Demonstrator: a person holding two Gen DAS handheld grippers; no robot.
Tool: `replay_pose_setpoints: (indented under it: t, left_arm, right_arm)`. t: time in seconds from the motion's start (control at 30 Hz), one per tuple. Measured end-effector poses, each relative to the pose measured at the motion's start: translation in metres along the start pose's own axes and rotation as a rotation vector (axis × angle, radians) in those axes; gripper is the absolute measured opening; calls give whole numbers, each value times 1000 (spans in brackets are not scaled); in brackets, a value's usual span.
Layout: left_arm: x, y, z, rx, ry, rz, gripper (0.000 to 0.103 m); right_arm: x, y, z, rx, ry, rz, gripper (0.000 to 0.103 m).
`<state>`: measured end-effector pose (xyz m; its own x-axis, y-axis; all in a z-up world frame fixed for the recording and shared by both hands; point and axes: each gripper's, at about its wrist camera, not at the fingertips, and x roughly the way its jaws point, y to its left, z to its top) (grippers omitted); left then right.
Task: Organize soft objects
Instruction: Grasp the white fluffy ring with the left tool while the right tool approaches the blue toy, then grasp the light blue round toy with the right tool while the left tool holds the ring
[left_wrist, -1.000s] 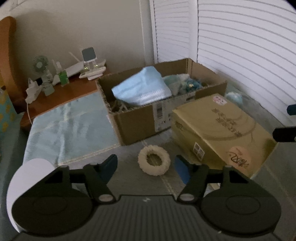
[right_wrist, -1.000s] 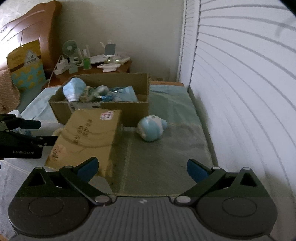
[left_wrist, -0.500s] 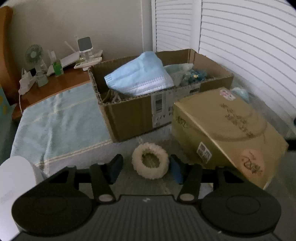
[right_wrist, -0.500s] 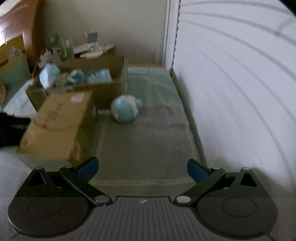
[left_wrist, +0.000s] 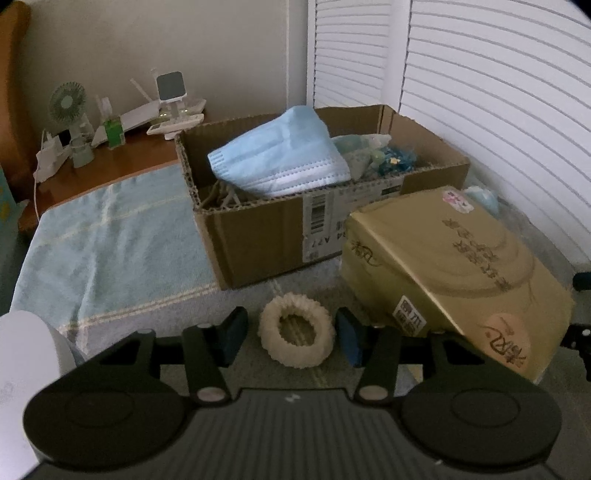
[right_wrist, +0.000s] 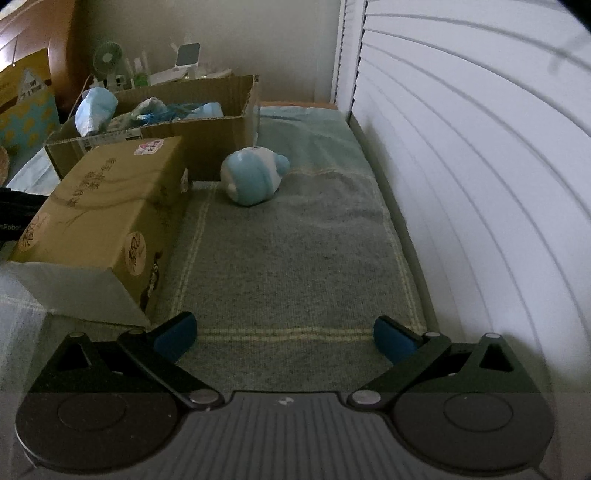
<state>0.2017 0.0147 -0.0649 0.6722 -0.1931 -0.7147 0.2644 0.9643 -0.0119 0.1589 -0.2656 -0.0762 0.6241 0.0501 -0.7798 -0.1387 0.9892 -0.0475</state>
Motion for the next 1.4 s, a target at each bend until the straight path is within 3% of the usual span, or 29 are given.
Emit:
replay_pose_setpoints:
  t: [0.07, 0.2, 0.6, 0.83, 0.97, 1.07, 1.4]
  left_arm:
    - [-1, 1, 0, -15, -1, -18, 40]
    - [-4, -2, -3, -16, -3, -15, 35]
    - [-29, -4, -28, -58, 5, 0, 34]
    - [-31, -3, -29, -77, 3, -8, 34]
    - [-31, -3, -29, -79, 2, -9, 34]
    - [-31, -3, -29, -82, 3, -10, 34]
    - [-31, -2, -28, -87, 8, -11, 34]
  right_arm:
    - [-1, 1, -1, 0, -5, -1, 103]
    - [-2, 1, -2, 1, -7, -1, 103]
    - [-4, 0, 2, 0, 0, -38, 103]
    - [-26, -3, 31, -23, -120, -64, 97]
    - [-24, -3, 51, -25, -162, -13, 83]
    - [-15, -1, 65, -32, -172, 36, 79]
    - [32, -6, 90, 17, -105, 174, 65]
